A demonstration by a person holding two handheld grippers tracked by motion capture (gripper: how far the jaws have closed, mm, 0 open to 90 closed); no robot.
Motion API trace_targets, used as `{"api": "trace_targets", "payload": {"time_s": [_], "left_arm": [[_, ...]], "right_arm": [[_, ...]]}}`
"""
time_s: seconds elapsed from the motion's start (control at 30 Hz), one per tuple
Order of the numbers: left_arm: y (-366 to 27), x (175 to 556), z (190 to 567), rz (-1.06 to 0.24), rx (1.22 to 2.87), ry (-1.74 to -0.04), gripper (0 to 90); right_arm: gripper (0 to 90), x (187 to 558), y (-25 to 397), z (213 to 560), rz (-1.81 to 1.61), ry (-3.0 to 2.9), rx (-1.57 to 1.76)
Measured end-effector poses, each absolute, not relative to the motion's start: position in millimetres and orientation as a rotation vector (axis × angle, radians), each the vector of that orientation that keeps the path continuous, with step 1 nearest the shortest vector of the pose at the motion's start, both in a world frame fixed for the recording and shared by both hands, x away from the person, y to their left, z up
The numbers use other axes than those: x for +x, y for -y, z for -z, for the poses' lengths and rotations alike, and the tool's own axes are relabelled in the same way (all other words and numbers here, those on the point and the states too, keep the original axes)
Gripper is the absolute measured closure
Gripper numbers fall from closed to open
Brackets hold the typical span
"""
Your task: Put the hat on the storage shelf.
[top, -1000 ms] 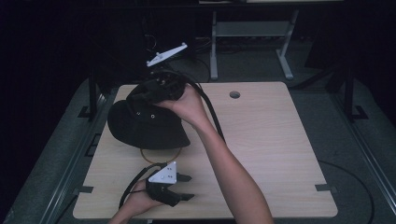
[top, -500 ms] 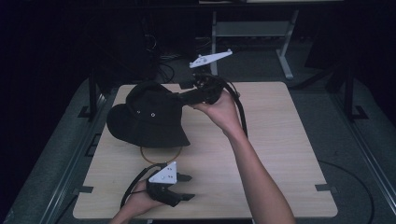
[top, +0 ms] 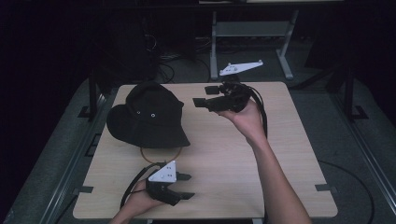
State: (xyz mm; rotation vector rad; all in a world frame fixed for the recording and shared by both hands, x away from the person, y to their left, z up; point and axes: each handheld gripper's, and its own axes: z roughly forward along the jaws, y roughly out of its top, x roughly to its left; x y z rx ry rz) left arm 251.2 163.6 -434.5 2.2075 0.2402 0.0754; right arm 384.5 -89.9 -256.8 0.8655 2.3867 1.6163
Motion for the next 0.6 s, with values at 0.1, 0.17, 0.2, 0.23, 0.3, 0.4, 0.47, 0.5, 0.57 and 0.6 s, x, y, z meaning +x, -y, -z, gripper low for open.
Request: {"api": "trace_targets", "payload": {"time_s": [0.1,0.17,0.2,0.23,0.3,0.4,0.47,0.5,0.57,0.6], "left_arm": [[-163,251,435,-0.073,2.205,-0.244,39.9],[-163,251,435,-0.078,2.204,-0.242,39.8],[-163,251,435,-0.077,2.205,-0.241,39.8],[-163,251,435,-0.076,2.202,-0.246,39.8],[-163,251,435,-0.067,2.198,-0.25,39.7],[-164,252,434,-0.068,2.191,-0.257,39.6],[-164,252,435,-0.07,2.189,-0.263,39.5],[-164,252,435,-0.072,2.192,-0.26,39.5],[-164,253,435,-0.073,2.194,-0.266,39.3],[-164,253,435,-0.073,2.194,-0.266,39.2]], "right_arm": [[29.3,384,96,259,-1.612,-2.383,0.88],[29.2,382,101,261,-1.61,-2.374,0.886],[29.1,382,103,262,-1.608,-2.376,0.888],[28.8,380,108,265,-1.607,-2.37,0.902],[27.6,379,112,267,-1.601,-2.372,0.917],[27.5,377,121,271,-1.596,-2.359,0.935],[27.5,376,126,275,-1.601,-2.353,0.947],[27.4,375,129,276,-1.602,-2.35,0.956],[26.8,374,133,279,-1.592,-2.352,0.97],[26.8,374,133,279,-1.592,-2.352,0.97]]}}
